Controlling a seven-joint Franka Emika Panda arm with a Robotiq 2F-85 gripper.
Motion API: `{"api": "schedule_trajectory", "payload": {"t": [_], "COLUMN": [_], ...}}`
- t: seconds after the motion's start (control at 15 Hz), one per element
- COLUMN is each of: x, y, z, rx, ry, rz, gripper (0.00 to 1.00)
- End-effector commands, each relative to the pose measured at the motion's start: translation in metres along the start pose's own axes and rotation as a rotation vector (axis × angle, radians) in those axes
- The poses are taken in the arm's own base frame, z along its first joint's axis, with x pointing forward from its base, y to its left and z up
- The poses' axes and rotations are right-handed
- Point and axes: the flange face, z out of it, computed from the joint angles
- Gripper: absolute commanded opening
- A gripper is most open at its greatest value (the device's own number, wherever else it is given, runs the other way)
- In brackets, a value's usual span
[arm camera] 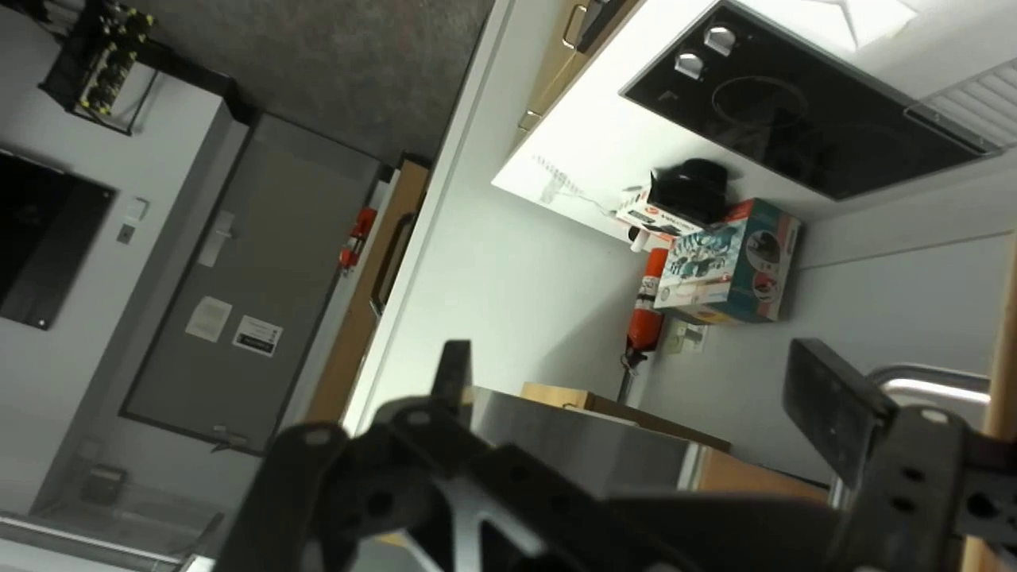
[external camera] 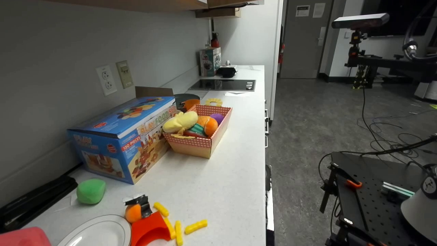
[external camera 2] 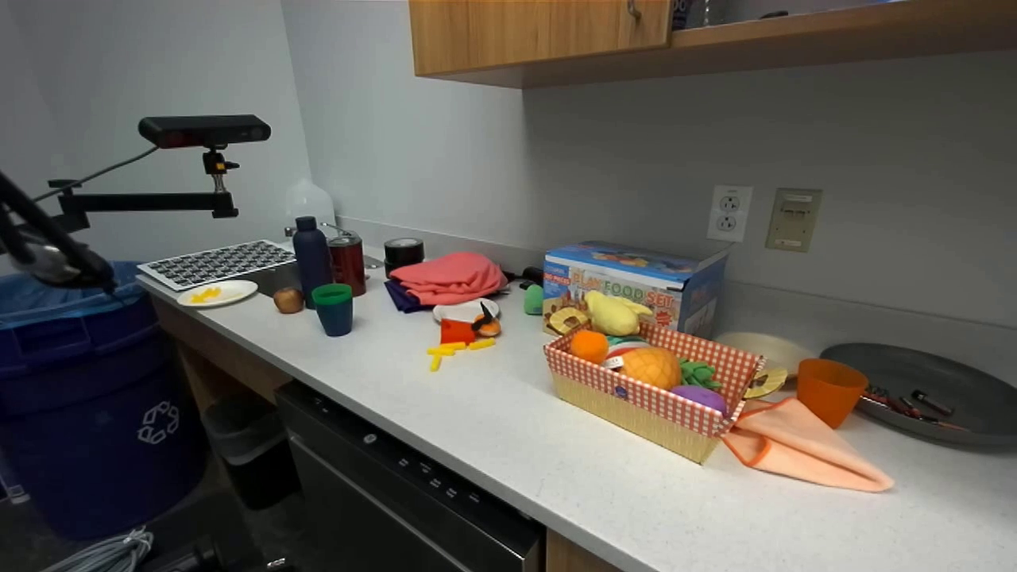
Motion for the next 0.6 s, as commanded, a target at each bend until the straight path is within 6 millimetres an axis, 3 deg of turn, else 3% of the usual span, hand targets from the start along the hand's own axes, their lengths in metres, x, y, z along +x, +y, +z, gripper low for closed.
{"api": "schedule_trajectory", "payload": {"t": [0.0,0.4,0.53], "x": [0.012,0.005,0.003], "y": [0.004,-0.007,-0.017], "z": [0.008,0.011,0.005], "rx": [0.015,0.02,0.102], "ry": [-0.105,-0.295,-0.347], "rz": [-0.026,-0.173,-0.227], "gripper": [1.0,1.0,1.0]}}
